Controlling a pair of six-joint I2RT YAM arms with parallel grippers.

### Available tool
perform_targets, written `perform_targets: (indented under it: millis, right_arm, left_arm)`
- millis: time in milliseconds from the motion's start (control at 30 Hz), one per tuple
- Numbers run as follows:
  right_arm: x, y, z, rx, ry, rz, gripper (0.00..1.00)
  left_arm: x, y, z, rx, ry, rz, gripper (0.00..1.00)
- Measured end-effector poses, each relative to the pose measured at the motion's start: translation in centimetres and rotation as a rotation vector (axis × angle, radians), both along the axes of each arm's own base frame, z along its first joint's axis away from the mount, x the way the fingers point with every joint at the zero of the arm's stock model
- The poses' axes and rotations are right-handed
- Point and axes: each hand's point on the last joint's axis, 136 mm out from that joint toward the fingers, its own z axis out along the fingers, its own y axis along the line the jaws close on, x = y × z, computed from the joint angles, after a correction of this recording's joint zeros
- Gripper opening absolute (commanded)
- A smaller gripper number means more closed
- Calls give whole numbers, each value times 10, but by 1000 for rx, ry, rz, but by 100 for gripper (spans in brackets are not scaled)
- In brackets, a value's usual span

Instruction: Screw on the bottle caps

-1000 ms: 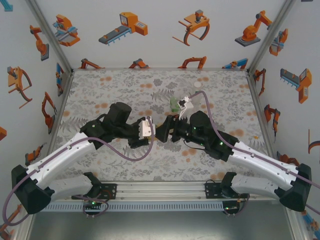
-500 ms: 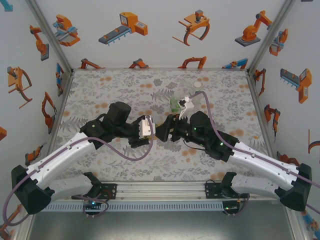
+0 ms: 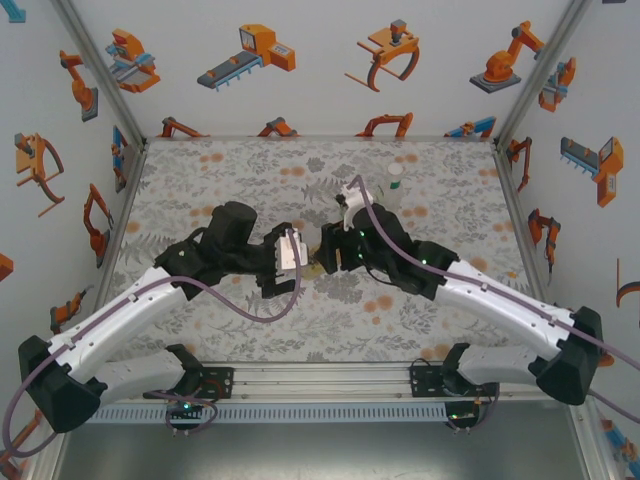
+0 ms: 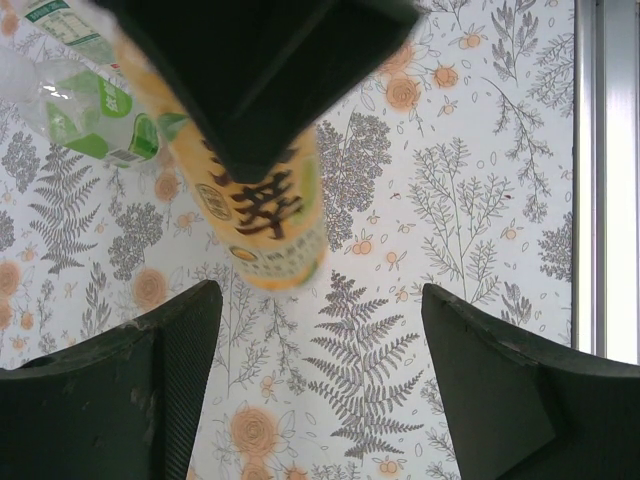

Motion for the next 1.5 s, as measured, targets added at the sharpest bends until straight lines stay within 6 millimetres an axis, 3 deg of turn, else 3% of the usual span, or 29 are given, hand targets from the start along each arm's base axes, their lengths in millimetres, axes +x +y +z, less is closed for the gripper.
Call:
perform_targets:
  millis: [200, 467, 733, 967, 1100, 1233, 1267, 1500]
  right_arm:
    - [49, -4, -8, -92, 9, -37, 50]
    - [117, 9, -25, -176, 35, -45, 49]
    - [163, 19, -52, -267, 83, -42, 49]
    - [183, 30, -72, -309, 130, -27, 50]
    - [190, 35, -72, -312, 130, -19, 50]
    - [193, 38, -73, -314, 128, -13, 50]
    - [194, 39, -73, -315, 128, -13, 51]
    - [197, 40, -72, -316, 130, -13, 57]
  left_arm:
    - [-1, -1, 2, -9, 0, -7, 76]
    - [-2, -1, 4, -21, 5, -12, 75]
    - [2, -1, 7, -39, 5, -4, 75]
    - [7, 1, 9, -53, 8, 12, 75]
    - [8, 2, 11, -59, 4, 20, 76]
    - [11, 4, 16, -76, -9, 32, 89]
    - [12, 4, 16, -79, -10, 35, 98]
    - [15, 6, 18, -88, -8, 52, 97]
